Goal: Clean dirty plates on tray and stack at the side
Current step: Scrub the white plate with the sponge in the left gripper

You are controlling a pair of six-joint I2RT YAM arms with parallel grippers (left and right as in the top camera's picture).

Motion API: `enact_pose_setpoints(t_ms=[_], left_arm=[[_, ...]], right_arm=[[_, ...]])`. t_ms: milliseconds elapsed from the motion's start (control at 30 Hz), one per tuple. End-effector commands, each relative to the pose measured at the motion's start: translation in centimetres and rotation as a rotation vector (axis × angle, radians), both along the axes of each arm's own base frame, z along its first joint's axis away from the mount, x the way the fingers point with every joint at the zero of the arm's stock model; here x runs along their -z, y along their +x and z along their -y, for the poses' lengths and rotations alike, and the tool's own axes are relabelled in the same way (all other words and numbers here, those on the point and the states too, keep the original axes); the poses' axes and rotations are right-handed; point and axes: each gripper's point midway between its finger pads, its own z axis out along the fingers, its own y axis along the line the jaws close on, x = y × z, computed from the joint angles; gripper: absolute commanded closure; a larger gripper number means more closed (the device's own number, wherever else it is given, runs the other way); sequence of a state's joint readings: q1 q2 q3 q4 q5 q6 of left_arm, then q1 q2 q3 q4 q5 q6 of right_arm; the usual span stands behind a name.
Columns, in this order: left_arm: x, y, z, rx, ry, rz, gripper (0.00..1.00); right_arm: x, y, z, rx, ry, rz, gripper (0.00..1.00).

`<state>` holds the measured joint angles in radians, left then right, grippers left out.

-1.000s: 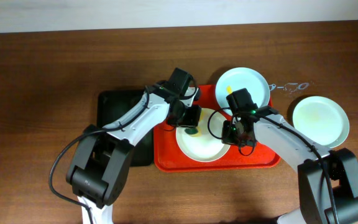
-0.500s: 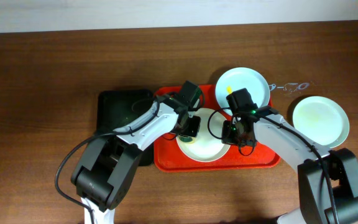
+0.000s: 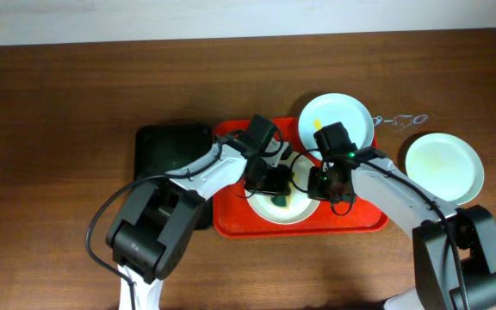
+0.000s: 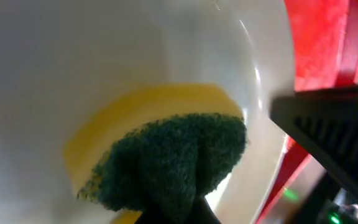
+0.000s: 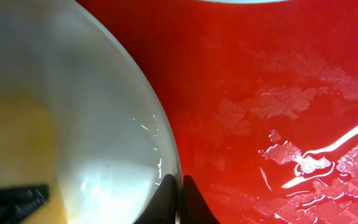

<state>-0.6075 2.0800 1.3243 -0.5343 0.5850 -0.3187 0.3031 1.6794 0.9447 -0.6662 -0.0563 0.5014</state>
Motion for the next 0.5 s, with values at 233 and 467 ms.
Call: enact_pose_setpoints(t_ms=[233, 467], left_arm=[[-5.4, 4.2, -4.4, -0.144, 0.259, 0.245, 1.00], [-2.0, 3.8, -5.9, -0.167, 0.387, 0.229, 1.00]], right_arm=[[-0.1, 0.4, -0.9, -0.007, 0.027, 0.005, 0.96], [-0.1, 0.4, -0.9, -0.007, 0.027, 0.004, 0.96]])
